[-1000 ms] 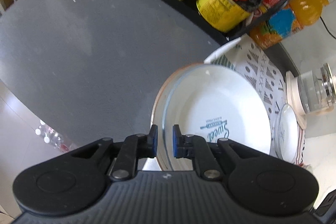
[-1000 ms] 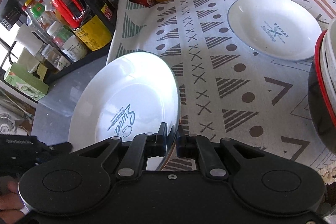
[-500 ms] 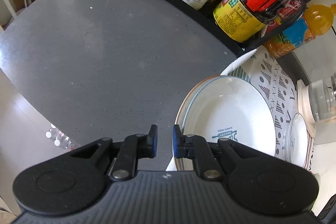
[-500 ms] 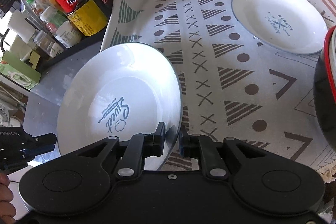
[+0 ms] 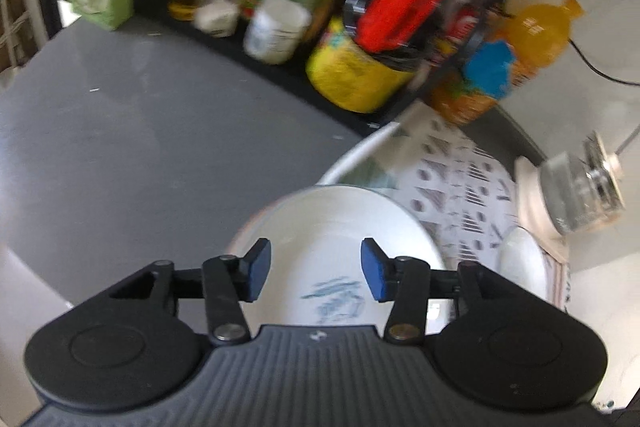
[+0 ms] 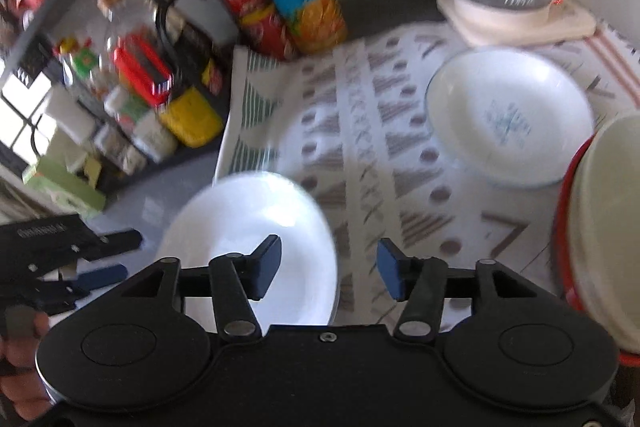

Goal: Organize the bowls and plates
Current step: 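Open the right gripper and move it to the white 'BAKERY' plate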

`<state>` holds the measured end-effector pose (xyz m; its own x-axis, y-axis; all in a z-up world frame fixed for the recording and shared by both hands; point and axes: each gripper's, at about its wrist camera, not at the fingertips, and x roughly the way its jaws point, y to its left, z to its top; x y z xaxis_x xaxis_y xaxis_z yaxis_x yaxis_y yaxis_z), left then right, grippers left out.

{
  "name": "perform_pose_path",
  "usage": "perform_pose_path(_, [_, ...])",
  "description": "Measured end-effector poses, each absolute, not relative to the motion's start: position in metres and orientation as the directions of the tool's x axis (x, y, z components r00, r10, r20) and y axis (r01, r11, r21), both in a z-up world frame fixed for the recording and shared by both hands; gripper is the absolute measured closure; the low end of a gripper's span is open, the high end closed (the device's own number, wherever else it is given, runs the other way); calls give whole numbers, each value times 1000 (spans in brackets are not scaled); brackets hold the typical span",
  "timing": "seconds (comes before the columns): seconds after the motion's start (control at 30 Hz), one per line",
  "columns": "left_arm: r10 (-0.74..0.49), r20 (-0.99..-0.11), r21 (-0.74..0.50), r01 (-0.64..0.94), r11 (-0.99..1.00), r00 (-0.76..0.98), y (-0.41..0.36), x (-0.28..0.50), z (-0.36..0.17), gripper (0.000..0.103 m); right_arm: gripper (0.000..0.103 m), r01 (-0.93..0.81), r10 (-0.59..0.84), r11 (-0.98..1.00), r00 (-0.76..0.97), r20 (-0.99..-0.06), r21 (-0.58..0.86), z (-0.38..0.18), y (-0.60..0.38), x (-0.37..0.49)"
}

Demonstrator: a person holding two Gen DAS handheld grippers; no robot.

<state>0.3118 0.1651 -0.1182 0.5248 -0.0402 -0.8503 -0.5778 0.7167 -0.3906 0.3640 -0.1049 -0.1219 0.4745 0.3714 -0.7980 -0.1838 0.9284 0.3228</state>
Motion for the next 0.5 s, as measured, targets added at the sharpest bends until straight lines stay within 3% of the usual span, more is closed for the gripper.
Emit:
perform_pose_path(0.17, [-89, -839, -415, -525, 743, 537, 134, 340, -113, 55, 26, -158, 353, 934, 539, -764, 320, -100, -127, 380])
perform_pose_path(0.5, [-173, -831, -449, -452, 771, 529, 75, 401, -112, 55, 25, -42, 277, 949, 586, -762, 312, -84, -189, 425])
